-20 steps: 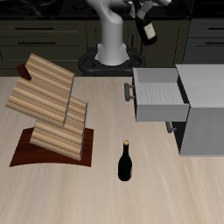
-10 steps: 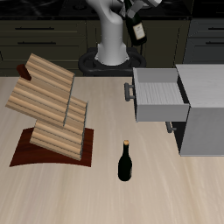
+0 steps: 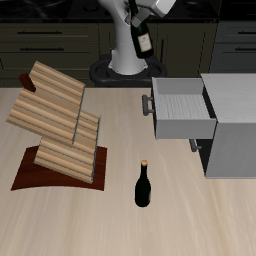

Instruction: Place the wine bottle from the drawer onto the top layer of the wine rack

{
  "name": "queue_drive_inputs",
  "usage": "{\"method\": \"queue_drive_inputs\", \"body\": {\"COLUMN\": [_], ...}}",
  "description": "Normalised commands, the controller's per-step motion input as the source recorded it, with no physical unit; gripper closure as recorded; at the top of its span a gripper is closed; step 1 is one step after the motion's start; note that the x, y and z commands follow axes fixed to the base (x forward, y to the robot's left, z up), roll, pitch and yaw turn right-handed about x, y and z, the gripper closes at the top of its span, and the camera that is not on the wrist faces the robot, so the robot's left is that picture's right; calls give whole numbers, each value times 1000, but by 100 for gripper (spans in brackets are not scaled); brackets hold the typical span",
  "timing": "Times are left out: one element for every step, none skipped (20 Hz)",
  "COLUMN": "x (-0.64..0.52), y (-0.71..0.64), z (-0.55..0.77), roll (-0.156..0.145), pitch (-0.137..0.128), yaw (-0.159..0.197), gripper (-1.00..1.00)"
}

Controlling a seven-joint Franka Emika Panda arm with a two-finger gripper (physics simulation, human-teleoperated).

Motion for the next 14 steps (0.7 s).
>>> {"method": "queue_drive_inputs", "body": {"x": [10, 63, 61, 195, 182, 186, 83, 185, 101, 172, 175, 128, 343, 60], "y": [-187, -272, -40, -264, -195, -222, -176, -201, -205, -235, -239, -169, -323, -34], "z": [-89, -127, -124, -260, -256, -252, -210, -218, -196, -156, -190, -98, -312, -116], "roll": [-45, -43, -24, -55, -48, -30, -62, -3, -62, -59, -46, -25, -83, -38], "pitch": [-8, 13, 18, 45, 52, 49, 9, 24, 36, 18, 39, 18, 42, 35], "yaw": [-59, -64, -54, -75, -48, -100, -1, -48, -49, -42, -85, -48, -6, -33], "gripper": [100, 100, 100, 100, 100, 100, 100, 100, 100, 100, 100, 100, 100, 100]}}
